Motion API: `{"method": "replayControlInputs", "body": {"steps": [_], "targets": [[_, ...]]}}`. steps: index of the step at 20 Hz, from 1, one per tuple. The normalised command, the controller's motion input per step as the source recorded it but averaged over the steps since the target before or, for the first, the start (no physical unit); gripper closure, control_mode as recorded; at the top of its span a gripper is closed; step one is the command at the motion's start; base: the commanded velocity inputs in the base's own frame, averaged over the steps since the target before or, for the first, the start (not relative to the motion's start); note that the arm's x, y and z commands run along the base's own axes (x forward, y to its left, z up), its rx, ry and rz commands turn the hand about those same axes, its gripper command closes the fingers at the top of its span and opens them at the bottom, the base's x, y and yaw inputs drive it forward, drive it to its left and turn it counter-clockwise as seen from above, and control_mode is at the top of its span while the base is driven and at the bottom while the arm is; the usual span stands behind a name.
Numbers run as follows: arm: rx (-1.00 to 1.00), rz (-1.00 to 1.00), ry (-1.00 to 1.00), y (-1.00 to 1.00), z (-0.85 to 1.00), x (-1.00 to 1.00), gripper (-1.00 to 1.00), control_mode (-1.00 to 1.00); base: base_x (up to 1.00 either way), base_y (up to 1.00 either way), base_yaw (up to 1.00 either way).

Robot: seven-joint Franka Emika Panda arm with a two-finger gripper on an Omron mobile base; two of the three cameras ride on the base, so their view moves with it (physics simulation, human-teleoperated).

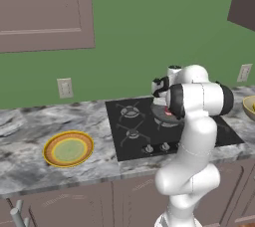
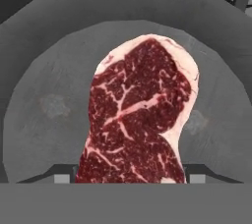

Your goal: Place the steak on the plate and place the corn on the same plate.

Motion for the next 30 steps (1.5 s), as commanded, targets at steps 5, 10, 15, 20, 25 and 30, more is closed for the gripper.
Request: {"method": "replayControlInputs", "body": {"steps": [5, 10, 15, 20, 25, 30], "targets": [[0.03, 0.00, 0.01, 0.22, 0.74, -0.22, 1.00, -1.00, 0.00, 0.00, 0.00], [0.03, 0.00, 0.00, 0.62, 0.81, -0.76, 1.00, -1.00, 0.00, 0.00, 0.00], [0.00, 0.00, -0.05, 0.87, 0.70, -1.00, 1.00, -1.00, 0.00, 0.00, 0.00], [0.00, 0.01, -0.02, 1.00, 0.40, -0.96, 1.00, -1.00, 0.00, 0.00, 0.00], [0.00, 0.03, -0.01, 1.00, 0.04, -0.91, 1.00, -1.00, 0.00, 0.00, 0.00], [-0.03, 0.09, 0.00, 1.00, 0.00, -0.56, 1.00, -1.00, 0.00, 0.00, 0.00]]}}
